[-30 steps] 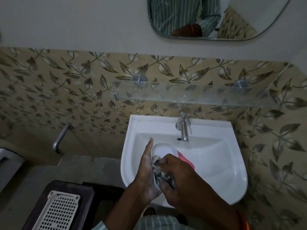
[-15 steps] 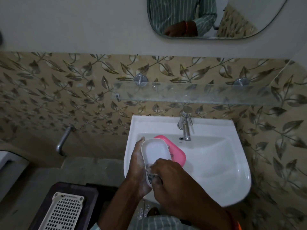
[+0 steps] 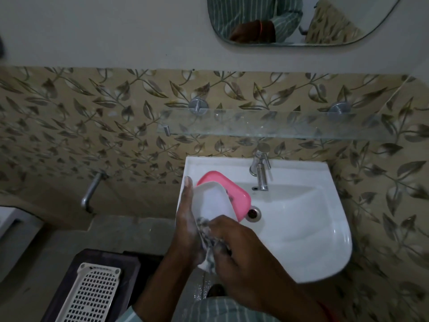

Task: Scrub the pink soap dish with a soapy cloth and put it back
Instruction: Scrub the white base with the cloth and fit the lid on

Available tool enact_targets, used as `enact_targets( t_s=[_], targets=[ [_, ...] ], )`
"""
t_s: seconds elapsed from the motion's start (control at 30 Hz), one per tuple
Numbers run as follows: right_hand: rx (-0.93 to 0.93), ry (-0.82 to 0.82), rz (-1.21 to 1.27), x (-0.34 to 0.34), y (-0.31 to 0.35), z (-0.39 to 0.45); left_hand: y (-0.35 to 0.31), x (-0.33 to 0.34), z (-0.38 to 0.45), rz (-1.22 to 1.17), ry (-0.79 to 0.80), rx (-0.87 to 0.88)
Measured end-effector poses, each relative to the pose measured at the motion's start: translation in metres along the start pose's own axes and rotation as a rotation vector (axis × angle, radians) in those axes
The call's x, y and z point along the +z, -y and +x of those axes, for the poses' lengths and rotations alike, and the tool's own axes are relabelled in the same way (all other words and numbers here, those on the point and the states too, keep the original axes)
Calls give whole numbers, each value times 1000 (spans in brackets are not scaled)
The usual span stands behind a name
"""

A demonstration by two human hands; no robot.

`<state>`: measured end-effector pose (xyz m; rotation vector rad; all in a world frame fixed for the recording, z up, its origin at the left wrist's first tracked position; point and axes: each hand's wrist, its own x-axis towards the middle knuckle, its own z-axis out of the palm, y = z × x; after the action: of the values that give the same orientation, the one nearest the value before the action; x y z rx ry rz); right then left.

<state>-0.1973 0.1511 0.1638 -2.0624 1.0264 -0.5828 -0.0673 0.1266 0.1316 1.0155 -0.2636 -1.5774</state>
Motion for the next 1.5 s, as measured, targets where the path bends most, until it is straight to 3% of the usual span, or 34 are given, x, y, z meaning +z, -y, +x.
enact_targets(
  t_s=[0.13,0.27,0.4,0.53,0.73,0.8,0.93,1.0,1.1,1.23,1.3,1.4,1.5],
  targets=[
    [-73,72,-213,1,3,-10,-10,-2,-4,120,-79,-3],
    [-275,227,-616,-6,7,-9,-13,-3,-11,114,-67,-39],
    [-370,150,-783,-18,-11,-9,-17,-7,-11,80,27,-59],
    [-320,127,-719,-9,-9,-6,-23,-5,-10,50,26,-56],
    [-159,150,-185,0,1,-9,-18,-4,-10,81,-87,-63],
    [-215,186,-274,-4,1,-12,-17,-7,-9,95,-83,-97],
    [-391,252,-762,-19,-9,-15,-15,-8,-10,95,7,-167],
    [-487,244,-862,-23,-18,-14,-13,-8,-9,148,15,-154],
    [-564,110,-893,-29,-19,1,-15,-7,-9,218,5,-170],
    [-492,-62,-868,-36,-14,17,-13,-10,-6,223,-50,-161],
    [-494,-12,-844,-23,-15,7,-18,-9,-6,203,-60,-149],
    [-515,211,-807,-7,-14,-12,-24,-9,-7,212,-59,-130],
    [-479,160,-849,-15,-17,-6,-18,-10,-9,233,-58,-138]
  ],
)
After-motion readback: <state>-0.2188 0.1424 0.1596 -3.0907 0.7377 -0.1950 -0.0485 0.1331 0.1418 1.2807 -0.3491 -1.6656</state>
